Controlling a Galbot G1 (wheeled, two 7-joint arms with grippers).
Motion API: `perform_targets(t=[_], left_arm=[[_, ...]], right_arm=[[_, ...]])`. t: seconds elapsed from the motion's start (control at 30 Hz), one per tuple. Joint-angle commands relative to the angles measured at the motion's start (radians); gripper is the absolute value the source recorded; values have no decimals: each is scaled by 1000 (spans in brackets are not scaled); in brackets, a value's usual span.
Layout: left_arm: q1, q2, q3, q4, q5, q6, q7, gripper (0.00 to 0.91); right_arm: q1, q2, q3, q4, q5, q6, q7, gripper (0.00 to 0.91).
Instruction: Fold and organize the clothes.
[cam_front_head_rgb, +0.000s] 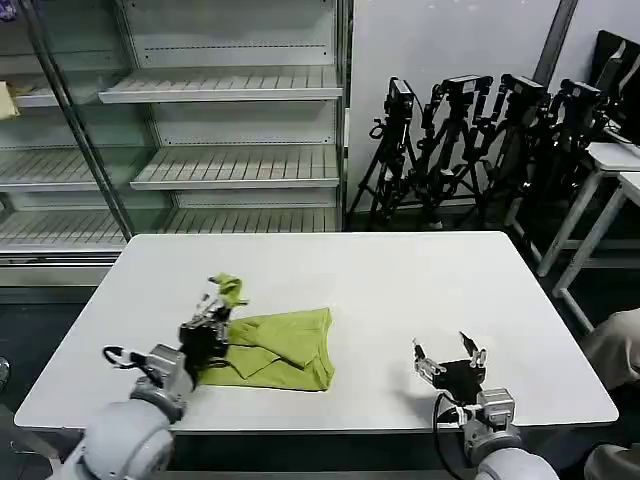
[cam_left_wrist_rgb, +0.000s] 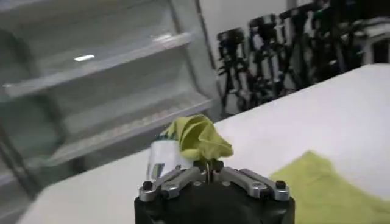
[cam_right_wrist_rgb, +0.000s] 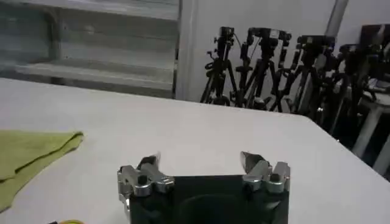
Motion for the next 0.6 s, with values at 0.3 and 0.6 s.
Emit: perform_targets(t=[0.3, 0.6], left_arm=[[-125, -160, 265, 63, -148, 9, -65, 10], [-149, -204, 323, 111, -150, 10, -81, 10]], right_arm=[[21, 7, 12, -1, -4, -5, 1, 907], [9, 9, 23, 12, -8, -6, 0, 907]])
